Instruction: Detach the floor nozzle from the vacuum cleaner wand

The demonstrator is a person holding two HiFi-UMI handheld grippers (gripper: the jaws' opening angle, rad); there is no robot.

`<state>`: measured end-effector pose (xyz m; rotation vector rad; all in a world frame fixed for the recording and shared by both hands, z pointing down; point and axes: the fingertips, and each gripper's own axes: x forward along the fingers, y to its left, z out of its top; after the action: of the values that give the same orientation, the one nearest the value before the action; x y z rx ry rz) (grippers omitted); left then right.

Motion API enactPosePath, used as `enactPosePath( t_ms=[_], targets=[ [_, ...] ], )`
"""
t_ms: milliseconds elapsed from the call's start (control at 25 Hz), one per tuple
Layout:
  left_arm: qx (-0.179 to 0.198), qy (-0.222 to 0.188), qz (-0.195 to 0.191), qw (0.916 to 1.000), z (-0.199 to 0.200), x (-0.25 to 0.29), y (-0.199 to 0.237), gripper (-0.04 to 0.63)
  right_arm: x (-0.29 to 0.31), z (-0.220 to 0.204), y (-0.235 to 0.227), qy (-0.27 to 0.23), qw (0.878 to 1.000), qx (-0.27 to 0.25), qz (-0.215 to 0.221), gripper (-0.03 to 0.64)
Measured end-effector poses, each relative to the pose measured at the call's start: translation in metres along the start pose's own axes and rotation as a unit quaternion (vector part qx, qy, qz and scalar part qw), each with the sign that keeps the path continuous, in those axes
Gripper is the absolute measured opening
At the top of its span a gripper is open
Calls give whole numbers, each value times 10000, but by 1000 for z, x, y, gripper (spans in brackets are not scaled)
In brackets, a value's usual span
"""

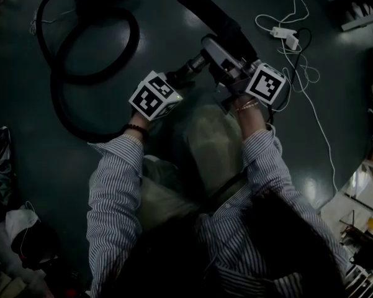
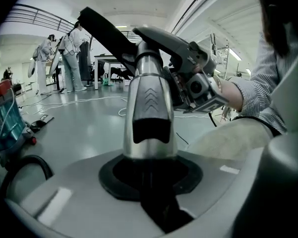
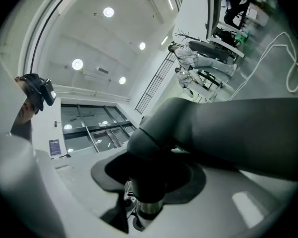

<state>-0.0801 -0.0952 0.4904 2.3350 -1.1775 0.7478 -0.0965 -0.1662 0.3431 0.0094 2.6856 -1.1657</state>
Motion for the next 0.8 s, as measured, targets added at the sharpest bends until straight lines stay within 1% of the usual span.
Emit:
enactPosePath(
  t_ms=[80,120,200,320,440,480,560,640,720,800],
  targets=[
    [-33,-5,-79,10000,-1,0,-2,95,0,0,3,7,9997,-36,253,170],
    [-43,-5,-99,9999,-1,0,-3,95,0,0,4,6,9995,-36,306,170],
    [-52,-8,-58,10000,-1,1,-3,95,-1,0,2,2,9998,-13,178,170],
    [-53,16,136,9999,-3,5,-1,92,-1,0,-6,27,9991,61,-409,169],
    [-50,176,418,9990,-6,5,1,87,0,0,-12,-12,9952,178,-967,169],
    [-50,231,514,9984,-8,6,2,85,-2,-2,-16,-35,9922,259,-1215,167],
    [-46,350,739,9966,-11,8,3,81,-9,-5,-28,-81,9821,442,-1828,166],
    [-29,474,968,9942,-15,10,4,77,-13,-7,-34,-167,9721,498,-2287,164],
    [-21,553,1047,9930,-18,12,3,75,-16,-8,-38,-252,9665,479,-2511,163],
    [-27,520,957,9940,-17,11,2,75,-14,-8,-36,-219,9701,448,-2375,163]
  ],
)
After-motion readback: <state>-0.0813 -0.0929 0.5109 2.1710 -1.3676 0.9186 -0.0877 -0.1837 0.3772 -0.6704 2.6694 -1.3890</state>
